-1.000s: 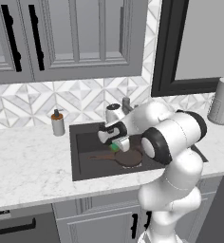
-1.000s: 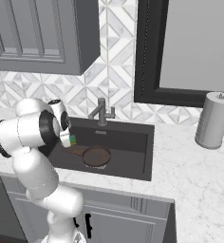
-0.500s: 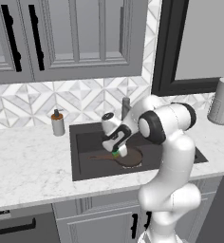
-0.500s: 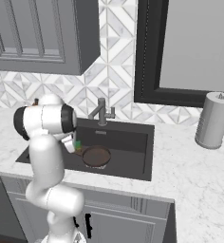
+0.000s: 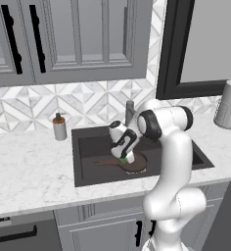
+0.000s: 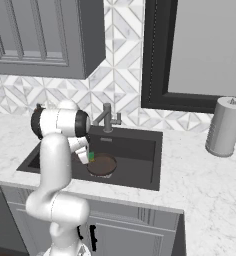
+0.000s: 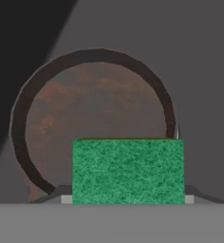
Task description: Pick the pan and sponge and place them into the sink. Then turn on the water.
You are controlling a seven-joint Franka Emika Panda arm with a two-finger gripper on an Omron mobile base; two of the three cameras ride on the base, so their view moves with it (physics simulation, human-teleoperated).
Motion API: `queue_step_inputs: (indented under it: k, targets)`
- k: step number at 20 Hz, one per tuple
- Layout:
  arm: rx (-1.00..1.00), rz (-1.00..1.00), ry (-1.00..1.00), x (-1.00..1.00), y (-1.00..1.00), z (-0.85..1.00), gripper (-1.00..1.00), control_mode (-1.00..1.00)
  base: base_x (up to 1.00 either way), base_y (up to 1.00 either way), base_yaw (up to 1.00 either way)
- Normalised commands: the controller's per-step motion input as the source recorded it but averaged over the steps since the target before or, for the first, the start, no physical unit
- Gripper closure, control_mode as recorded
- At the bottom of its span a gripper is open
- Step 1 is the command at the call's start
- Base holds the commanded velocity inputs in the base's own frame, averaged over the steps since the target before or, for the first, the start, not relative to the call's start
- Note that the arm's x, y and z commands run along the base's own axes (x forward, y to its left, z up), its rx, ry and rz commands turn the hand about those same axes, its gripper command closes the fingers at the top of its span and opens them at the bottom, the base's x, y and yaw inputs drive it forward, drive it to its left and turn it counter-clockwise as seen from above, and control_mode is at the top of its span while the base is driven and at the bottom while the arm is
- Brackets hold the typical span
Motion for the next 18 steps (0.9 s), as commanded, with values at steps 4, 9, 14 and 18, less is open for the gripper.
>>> queue_step_inputs:
  k: [4, 9, 14, 18]
  targets:
    - [-0.03, 0.00, 0.00, 0.21, -0.05, -0.44, 1.00, -1.00, 0.00, 0.00, 0.00]
    - [-0.08, 0.00, 0.00, 0.17, 0.00, -0.50, 1.00, -1.00, 0.00, 0.00, 0.00]
    - [-0.03, 0.00, -0.01, 0.06, 0.00, -0.27, 1.00, -1.00, 0.00, 0.00, 0.00]
    - [0.00, 0.00, -0.06, 0.03, -0.01, -0.03, -1.00, -1.00, 0.00, 0.00, 0.00]
